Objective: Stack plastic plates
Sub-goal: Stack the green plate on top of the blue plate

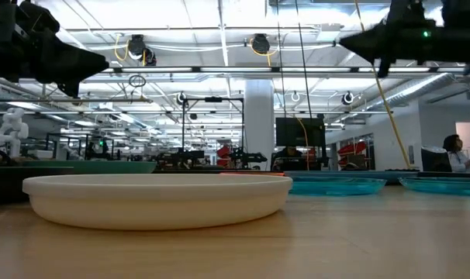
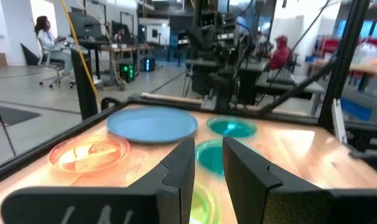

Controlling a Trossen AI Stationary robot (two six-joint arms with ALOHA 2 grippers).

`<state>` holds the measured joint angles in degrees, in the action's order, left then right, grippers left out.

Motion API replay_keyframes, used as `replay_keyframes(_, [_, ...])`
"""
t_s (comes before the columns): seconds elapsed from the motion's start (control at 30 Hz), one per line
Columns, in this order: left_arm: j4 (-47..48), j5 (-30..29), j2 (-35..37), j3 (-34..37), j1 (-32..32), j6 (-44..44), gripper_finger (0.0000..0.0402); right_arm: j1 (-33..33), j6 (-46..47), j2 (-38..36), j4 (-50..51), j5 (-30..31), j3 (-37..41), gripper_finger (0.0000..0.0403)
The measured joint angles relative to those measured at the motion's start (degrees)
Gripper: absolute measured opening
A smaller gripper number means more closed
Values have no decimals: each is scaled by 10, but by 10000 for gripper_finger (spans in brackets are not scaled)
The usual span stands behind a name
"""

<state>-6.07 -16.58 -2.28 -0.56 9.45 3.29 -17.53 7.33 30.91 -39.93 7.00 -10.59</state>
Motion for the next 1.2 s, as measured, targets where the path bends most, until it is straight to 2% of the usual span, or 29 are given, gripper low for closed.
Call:
replay_keyframes(0.17, [-97, 0, 0, 0, 0, 4, 88, 0, -38, 50, 54, -9, -80, 2])
replay_keyframes(0.27, [-144, -4, 0, 0, -1, 18, 88, 0, -51, 65, 87, 6, -122, 2])
replay_keyframes(0.4, [-154, -52, 0, 0, -1, 21, 88, -1, -92, 77, 149, 7, -167, 2])
replay_keyframes(0.63, [-159, -152, 0, 0, -1, -13, 88, -1, -122, 95, 165, 4, -195, 2])
replay_keyframes(0.93, [-206, -152, 0, 0, -1, -11, 88, 0, -124, 95, 145, 0, -196, 2])
replay_keyframes(1.2, [-213, -119, -20, -23, -1, -9, 88, 0, -99, 99, 180, -97, -251, 2])
